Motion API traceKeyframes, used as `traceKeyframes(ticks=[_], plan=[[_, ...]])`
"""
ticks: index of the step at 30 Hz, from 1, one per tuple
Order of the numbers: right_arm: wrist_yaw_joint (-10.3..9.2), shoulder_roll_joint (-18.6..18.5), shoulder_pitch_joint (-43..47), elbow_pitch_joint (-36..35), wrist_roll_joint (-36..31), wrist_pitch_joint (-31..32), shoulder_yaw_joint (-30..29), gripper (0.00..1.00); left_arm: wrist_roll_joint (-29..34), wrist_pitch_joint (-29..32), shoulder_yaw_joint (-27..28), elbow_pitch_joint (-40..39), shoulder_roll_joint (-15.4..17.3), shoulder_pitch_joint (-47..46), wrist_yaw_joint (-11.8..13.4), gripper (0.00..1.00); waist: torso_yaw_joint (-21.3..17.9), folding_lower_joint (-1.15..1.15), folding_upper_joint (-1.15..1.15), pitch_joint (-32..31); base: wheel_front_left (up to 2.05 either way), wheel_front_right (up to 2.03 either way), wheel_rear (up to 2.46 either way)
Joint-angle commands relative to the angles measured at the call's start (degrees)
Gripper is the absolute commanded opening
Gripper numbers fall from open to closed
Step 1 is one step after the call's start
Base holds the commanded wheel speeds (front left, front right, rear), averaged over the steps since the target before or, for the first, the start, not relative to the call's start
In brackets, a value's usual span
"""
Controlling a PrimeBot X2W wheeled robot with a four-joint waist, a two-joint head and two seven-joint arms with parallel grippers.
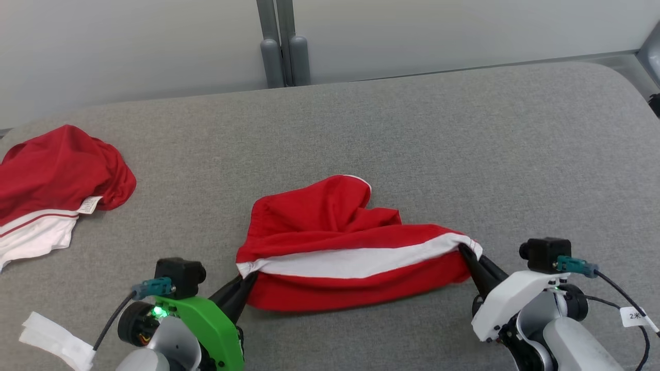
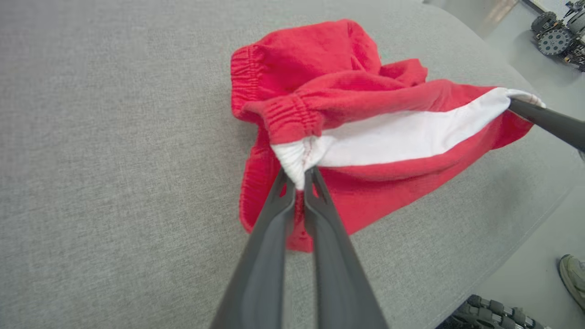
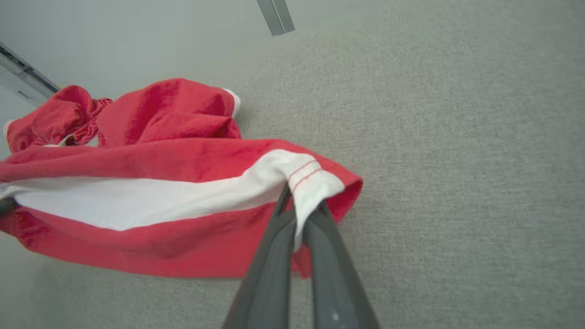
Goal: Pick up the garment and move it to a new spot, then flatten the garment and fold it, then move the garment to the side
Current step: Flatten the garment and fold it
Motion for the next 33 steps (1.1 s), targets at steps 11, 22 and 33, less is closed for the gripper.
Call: traceKeyframes(ticks=[11, 22, 33], plan=[[-0.01, -5.18, -19.13, -5.76, 4.96, -2.72, 0.91, 0.00, -1.49, 10.43, 2.52, -2.94, 5.18, -22.21, -2.75, 0.00, -0.32, 0.00, 0.00, 4.69, 0.00, 0.00, 0.00], [-0.05, -10.22, -51.76, 8.58, 7.28, -6.97, 7.17, 0.00, -7.92, 16.11, 3.20, 14.85, 0.67, -54.96, -3.83, 0.00, -0.66, 0.00, 0.00, 15.57, 0.00, 0.00, 0.00], [-0.07, -12.48, -73.96, 18.32, 9.11, -15.70, 13.74, 0.00, -10.85, 8.84, 0.05, 28.04, -0.59, -73.65, -3.84, 0.00, -1.37, 0.00, 0.00, 18.12, 0.00, 0.00, 0.00]])
